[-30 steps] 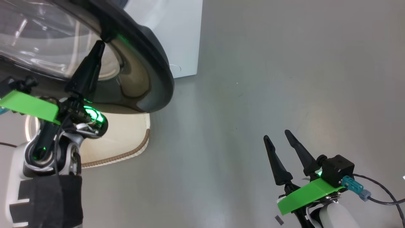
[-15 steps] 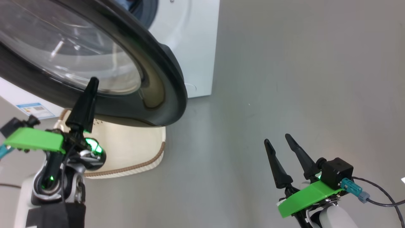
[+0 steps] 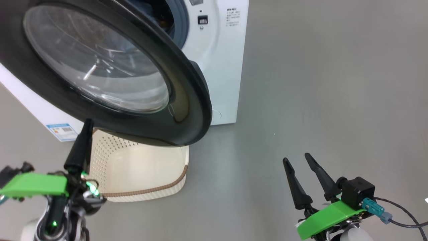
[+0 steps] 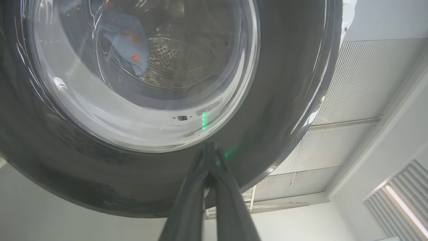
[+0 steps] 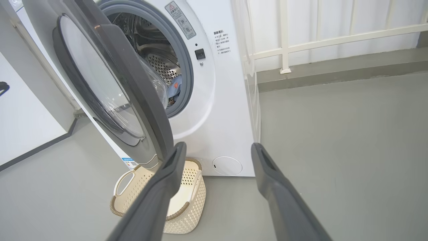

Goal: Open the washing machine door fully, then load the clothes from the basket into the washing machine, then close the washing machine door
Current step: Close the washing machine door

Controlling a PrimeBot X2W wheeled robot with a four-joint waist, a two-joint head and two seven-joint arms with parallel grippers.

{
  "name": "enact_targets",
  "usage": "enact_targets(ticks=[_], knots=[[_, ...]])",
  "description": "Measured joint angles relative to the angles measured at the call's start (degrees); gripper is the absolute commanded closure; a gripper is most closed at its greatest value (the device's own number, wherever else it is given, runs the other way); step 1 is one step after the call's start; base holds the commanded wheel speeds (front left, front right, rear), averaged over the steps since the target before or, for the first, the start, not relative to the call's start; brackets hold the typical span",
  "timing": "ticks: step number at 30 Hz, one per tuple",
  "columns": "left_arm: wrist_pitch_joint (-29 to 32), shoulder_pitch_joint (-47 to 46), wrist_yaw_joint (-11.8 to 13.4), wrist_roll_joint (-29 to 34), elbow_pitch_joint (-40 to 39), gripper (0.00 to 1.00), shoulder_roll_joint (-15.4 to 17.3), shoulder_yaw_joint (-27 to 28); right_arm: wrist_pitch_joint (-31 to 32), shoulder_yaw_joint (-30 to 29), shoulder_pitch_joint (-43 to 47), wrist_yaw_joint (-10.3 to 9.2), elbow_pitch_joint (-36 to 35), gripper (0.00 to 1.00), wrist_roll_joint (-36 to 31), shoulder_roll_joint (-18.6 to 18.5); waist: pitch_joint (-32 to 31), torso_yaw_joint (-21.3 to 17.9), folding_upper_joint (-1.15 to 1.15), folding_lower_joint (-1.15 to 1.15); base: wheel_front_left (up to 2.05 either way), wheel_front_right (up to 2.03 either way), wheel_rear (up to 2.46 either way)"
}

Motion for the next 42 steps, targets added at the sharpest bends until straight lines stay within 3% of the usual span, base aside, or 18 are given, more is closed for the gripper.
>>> enact_targets(ticks=[3, 4, 5, 10, 14, 19, 23, 35, 42], knots=[[-1.9, 2.5, 0.0, 1.4, -2.1, 1.00, 0.0, 0.3, 0.0, -0.2, 0.2, 0.00, 0.0, 0.00, -0.1, 0.0, -1.1, 0.2, 0.00, 0.00, 0.00, 0.00, 0.00], [-2.7, 3.3, 0.0, 2.4, -2.7, 0.56, 0.1, 0.3, 0.0, -0.2, 0.5, 0.00, -0.1, 0.00, -0.3, 0.0, -1.5, 0.2, 0.00, 0.00, 0.00, 0.00, 0.00], [-3.3, 3.9, 0.0, 3.4, -3.2, 0.02, 0.3, 0.2, 0.0, -0.3, 1.0, 0.00, -0.1, 0.00, -0.3, 0.0, -1.8, 0.3, 0.00, 0.00, 0.00, 0.00, 0.00], [-8.8, 6.2, 0.0, 9.4, -5.8, 0.00, 2.2, -0.8, 0.0, -0.5, 2.1, 0.00, -0.4, 0.00, -0.4, 0.0, -3.0, 0.5, 0.00, 0.00, 0.00, 0.00, 0.00], [-15.7, 7.1, 0.0, 16.6, -8.9, 0.00, 6.5, -5.1, 0.0, -0.7, 2.1, 0.00, -0.8, 0.00, -0.8, 0.1, -3.8, 0.7, 0.00, 0.00, 0.00, 0.00, 0.00], [-25.1, 9.7, 0.0, 29.4, -7.9, 0.00, 14.3, -13.4, 0.0, -0.9, 2.4, 0.00, -1.3, 0.00, -1.1, 0.1, -4.7, 0.7, 0.00, 0.00, 0.00, 0.00, 0.00], [-27.0, 10.3, 0.0, 38.5, -5.5, 0.00, 16.6, -15.4, 0.0, -1.0, 3.5, 0.00, -1.3, 0.00, -1.5, 0.1, -5.3, 0.8, 0.00, 0.00, 0.00, 0.00, 0.00], [-27.3, 13.9, -0.3, 66.2, -7.2, 0.00, 11.0, -5.3, 0.0, -2.5, 3.5, 0.00, -2.3, 0.00, -2.0, 0.2, -5.5, 0.8, 0.00, 0.00, 0.00, 0.00, 0.00], [-27.3, 17.5, -0.3, 74.4, -7.2, 0.00, 7.5, -1.9, 0.0, -2.5, 3.6, 0.00, -3.2, 0.00, -2.6, 0.2, -5.5, 0.8, 0.00, 0.00, 0.00, 0.00, 0.00]])
